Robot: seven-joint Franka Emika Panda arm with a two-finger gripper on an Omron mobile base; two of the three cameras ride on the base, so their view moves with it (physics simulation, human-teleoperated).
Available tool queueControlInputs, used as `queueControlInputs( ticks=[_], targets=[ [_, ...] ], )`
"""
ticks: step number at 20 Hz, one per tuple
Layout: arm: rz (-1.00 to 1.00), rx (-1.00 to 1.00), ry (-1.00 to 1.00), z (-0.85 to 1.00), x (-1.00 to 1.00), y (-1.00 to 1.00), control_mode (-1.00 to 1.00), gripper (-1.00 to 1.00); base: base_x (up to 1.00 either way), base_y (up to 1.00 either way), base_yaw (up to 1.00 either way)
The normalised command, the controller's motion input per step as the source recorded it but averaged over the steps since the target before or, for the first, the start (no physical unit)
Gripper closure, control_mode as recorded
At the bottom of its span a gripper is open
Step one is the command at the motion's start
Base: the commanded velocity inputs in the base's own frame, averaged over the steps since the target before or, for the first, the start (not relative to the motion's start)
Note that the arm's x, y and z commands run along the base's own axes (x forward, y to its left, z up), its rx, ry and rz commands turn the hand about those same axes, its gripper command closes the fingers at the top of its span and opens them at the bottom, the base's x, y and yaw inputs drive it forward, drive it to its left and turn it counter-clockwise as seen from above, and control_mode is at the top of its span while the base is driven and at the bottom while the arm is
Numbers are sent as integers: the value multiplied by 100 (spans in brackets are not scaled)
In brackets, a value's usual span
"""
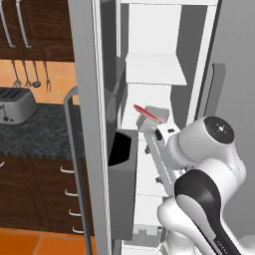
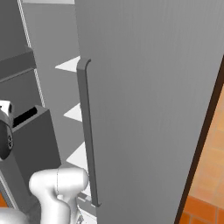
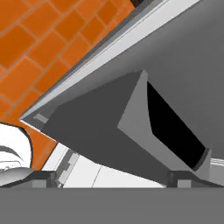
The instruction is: Take the meat container that has the steak and place it on the second highest rack of the freezer. Then take the vegetable container that has the tomato and carrot and place it on the highest rack of the freezer.
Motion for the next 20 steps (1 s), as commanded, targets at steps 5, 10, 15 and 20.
queueControlInputs(
  ticks=[5, 10, 15, 20],
  targets=[
    [-8, -4, -3, 0, -1, -50, -100, -100, 0, 0, 0],
    [-6, 0, 0, 0, 0, -33, -100, -100, 0, 0, 0],
    [-1, 0, 0, -1, -2, -6, 100, -100, -60, -14, 2],
    [0, 0, 0, 0, 0, 0, 100, -100, -99, -3, 29]
  ],
)
